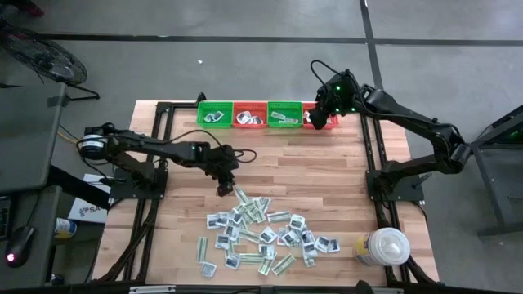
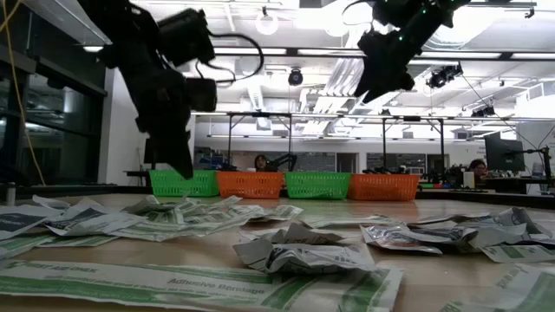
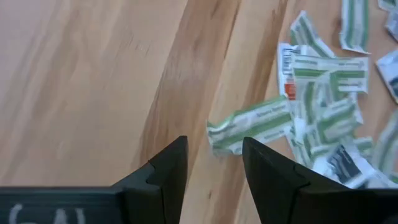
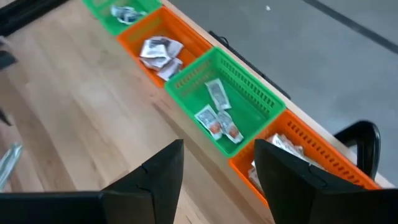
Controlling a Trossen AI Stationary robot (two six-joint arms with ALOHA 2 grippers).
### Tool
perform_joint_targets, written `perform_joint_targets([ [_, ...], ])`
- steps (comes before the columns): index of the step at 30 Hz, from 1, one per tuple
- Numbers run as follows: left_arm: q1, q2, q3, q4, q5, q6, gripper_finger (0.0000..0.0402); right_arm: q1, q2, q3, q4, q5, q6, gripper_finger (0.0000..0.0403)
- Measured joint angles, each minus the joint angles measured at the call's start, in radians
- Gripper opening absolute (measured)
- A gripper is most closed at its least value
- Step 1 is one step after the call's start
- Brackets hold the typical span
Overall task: Pick & Place First Aid Supplies
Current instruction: Put the green bandage pack in the right orange bin
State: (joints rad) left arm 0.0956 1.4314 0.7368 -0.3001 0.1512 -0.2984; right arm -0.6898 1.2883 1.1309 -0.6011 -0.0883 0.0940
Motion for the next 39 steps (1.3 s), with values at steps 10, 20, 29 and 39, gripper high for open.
perform_joint_targets([
  [10, 0.002, 0.105, 0.0, 0.052, 0.07, -0.047, 0.0152, 0.039, -0.015, 0.0, -0.002, -0.082, -0.073, 0.0188],
  [20, 0.002, 0.16, 0.001, 0.073, 0.11, -0.073, 0.0152, 0.07, -0.015, 0.0, -0.003, -0.091, -0.095, 0.0188],
  [29, 0.003, 0.169, 0.001, 0.097, 0.142, -0.102, 0.0152, 0.084, -0.015, 0.0, -0.005, -0.102, -0.103, 0.0188],
  [39, -0.032, 0.172, 0.0, 0.121, 0.152, -0.158, 0.0149, 0.084, -0.015, 0.0, -0.012, -0.106, -0.125, 0.0188],
])
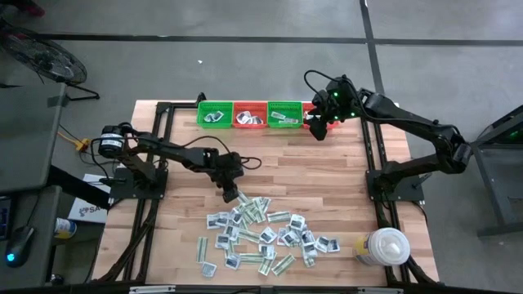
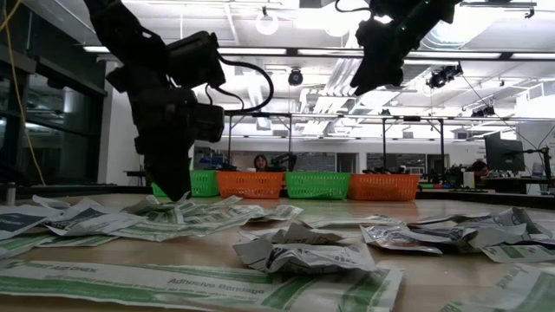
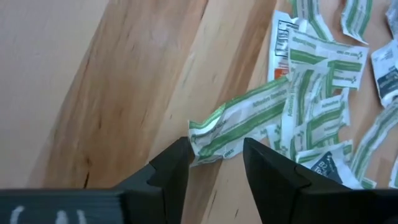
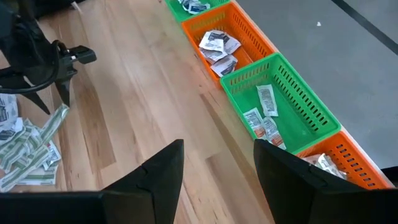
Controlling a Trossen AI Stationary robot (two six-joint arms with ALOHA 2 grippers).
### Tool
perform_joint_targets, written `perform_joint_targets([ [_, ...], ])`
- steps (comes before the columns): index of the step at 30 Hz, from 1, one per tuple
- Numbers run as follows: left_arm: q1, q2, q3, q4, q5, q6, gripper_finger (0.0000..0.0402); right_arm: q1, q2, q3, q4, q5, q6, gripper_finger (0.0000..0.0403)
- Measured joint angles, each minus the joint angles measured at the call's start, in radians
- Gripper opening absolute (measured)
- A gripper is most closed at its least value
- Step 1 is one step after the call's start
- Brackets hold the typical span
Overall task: Pick & Place First Aid Supplies
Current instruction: Put the green bandage pack in the right orange bin
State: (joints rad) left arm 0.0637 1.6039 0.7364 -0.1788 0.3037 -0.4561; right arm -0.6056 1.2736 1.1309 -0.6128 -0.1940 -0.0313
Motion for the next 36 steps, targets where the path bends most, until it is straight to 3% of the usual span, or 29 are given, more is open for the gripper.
perform_joint_targets([
  [5, -0.006, 0.0, 0.0, -0.004, -0.035, -0.02, 0.0117, 0.0, 0.0, 0.0, 0.0, 0.0, -0.004, 0.0188],
  [15, -0.006, 0.0, 0.0, -0.008, -0.059, -0.029, 0.0005, 0.0, 0.0, 0.0, -0.002, 0.0, -0.004, 0.0188],
  [29, -0.005, -0.008, 0.002, -0.005, -0.097, -0.011, 0.0001, 0.0, 0.001, 0.0, -0.021, -0.001, -0.012, 0.0188],
  [36, -0.005, -0.008, 0.06, -0.021, -0.126, 0.032, 0.0, 0.0, 0.0, 0.0, -0.019, -0.026, -0.012, 0.0188],
])
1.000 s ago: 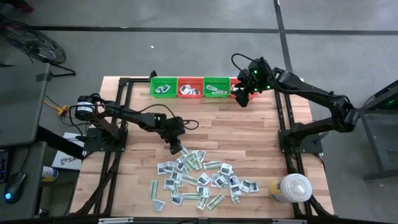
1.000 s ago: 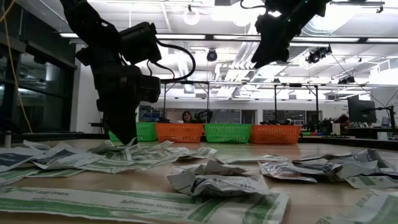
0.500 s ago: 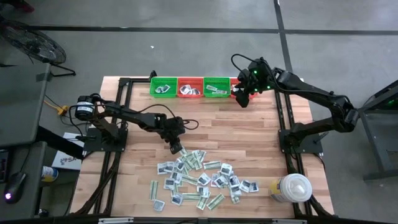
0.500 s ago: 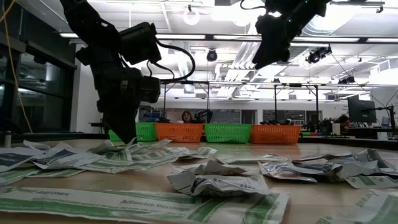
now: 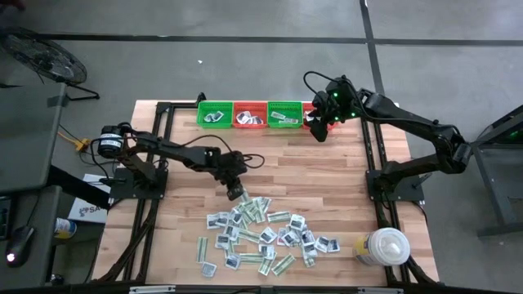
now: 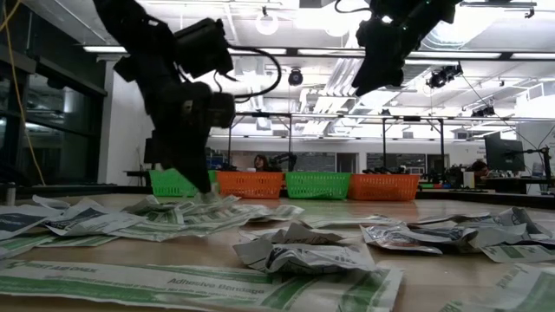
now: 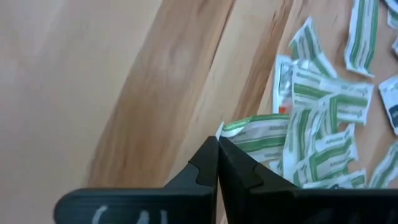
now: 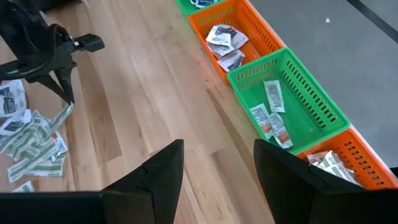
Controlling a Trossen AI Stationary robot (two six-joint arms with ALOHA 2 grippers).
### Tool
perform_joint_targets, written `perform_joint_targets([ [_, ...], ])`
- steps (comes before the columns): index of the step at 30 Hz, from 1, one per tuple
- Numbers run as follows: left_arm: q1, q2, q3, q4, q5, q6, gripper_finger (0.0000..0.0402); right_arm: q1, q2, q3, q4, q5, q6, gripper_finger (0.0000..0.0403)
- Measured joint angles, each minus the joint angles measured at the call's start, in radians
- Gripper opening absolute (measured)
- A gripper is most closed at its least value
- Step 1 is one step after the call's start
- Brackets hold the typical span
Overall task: Pick & Place First Aid Supplies
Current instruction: Put the green bandage pack in the right orange bin
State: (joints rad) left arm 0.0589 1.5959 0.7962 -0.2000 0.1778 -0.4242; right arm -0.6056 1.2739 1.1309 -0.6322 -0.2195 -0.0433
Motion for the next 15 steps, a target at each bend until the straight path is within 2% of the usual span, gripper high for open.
perform_joint_targets([
  [6, 0.0, 0.0, 0.087, -0.114, -0.064, 0.044, 0.0, 0.0, 0.0, 0.0, 0.001, -0.008, -0.007, 0.0188],
  [15, 0.034, 0.0, 0.247, -0.239, -0.251, 0.135, 0.0, 0.0, 0.0, 0.0, 0.018, -0.082, -0.061, 0.0188],
])
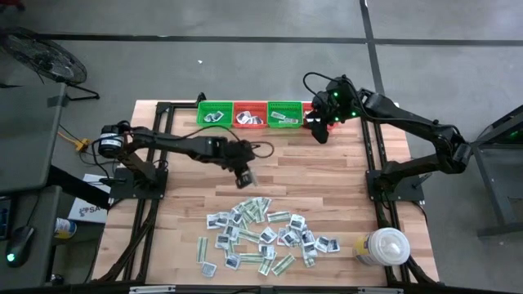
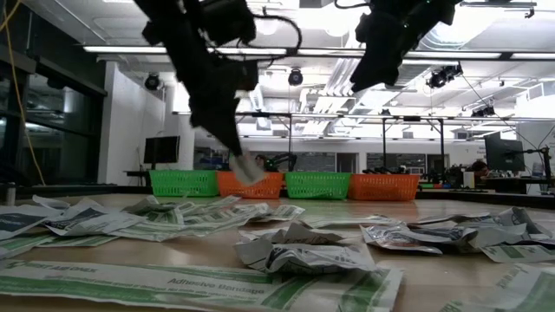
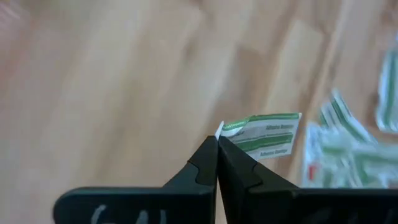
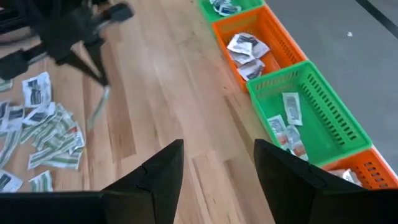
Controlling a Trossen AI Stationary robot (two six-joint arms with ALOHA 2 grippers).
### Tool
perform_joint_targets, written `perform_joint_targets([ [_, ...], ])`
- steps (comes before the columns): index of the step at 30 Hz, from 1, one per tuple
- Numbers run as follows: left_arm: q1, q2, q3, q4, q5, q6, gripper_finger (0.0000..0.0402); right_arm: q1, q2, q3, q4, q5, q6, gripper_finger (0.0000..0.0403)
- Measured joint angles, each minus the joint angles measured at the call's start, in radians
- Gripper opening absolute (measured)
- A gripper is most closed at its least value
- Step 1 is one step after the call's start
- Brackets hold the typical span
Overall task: Pick & Place First Aid Supplies
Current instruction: Put the green bandage pack in the right orange bin
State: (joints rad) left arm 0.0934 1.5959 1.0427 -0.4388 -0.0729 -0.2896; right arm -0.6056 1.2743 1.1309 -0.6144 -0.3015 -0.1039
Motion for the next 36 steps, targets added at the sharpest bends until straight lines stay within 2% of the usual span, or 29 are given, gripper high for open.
perform_joint_targets([
  [11, 0.08, 0.0, 0.253, -0.001, -0.229, 0.176, 0.0, 0.0, 0.0, 0.0, 0.046, -0.17, -0.078, 0.0188],
  [17, 0.103, 0.0, 0.362, 0.104, -0.352, 0.318, 0.0, 0.015, 0.0, 0.0, 0.117, -0.18, -0.101, 0.0188],
  [23, 0.14, 0.0, 0.39, 0.245, -0.353, 0.404, 0.0, 0.049, 0.0, 0.0, 0.221, -0.155, -0.107, 0.0188],
  [28, 0.159, 0.0, 0.39, 0.273, -0.325, 0.421, 0.0, 0.067, 0.0, 0.0, 0.285, -0.036, -0.099, 0.0188],
  [32, 0.162, 0.0, 0.39, 0.319, -0.308, 0.456, 0.0, 0.069, 0.011, 0.0, 0.306, 0.012, -0.096, 0.0188],
  [36, 0.162, 0.0, 0.39, 0.362, -0.3, 0.476, 0.0, 0.07, 0.042, 0.0, 0.316, -0.001, -0.082, 0.0188],
])
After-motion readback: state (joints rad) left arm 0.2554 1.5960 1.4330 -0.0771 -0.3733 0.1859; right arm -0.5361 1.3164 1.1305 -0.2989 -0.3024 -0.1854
